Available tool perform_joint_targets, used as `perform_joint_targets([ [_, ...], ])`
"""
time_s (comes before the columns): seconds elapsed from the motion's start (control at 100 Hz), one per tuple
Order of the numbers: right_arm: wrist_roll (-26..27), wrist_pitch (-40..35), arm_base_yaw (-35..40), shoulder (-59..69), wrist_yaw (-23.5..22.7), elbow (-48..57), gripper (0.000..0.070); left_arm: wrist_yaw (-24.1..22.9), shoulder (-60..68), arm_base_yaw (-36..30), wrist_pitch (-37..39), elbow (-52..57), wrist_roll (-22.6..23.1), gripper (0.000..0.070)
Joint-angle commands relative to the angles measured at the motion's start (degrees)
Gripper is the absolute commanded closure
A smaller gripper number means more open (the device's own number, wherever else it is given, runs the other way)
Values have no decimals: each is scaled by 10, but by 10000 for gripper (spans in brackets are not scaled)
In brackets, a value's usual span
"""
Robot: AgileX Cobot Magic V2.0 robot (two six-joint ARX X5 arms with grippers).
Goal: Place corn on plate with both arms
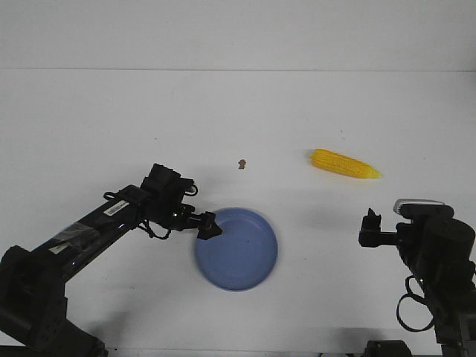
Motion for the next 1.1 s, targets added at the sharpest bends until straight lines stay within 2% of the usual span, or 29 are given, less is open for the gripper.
perform_joint_targets([
  [0.0, 2, 5, 1, 2, 0, 10, 63, -5, -14, 4, -2, 1, 7, 61],
  [0.18, 2, 5, 1, 2, 0, 10, 63, -19, -112, 36, 20, 2, 25, 62],
  [0.24, 0, 5, 1, 2, 0, 10, 63, -57, -150, 51, 20, 2, 40, 62],
  [0.36, -5, 5, 1, 2, 0, 10, 63, -166, -219, 80, 6, 2, 79, 61],
  [0.43, -18, 5, 1, 3, 0, 10, 63, -198, -248, 99, -8, 2, 90, 61],
  [0.63, -56, 31, 0, 24, -3, 12, 63, -201, -267, 151, -43, 2, 91, 62],
  [0.77, -93, 42, -1, 91, -44, 34, 63, -200, -265, 155, -38, 2, 86, 62],
  [0.93, -186, 40, -2, 207, -103, 98, 63, -200, -265, 153, -40, 2, 82, 62],
  [1.09, -239, 31, -3, 335, -110, 194, 63, -200, -265, 153, -40, 2, 82, 62],
])
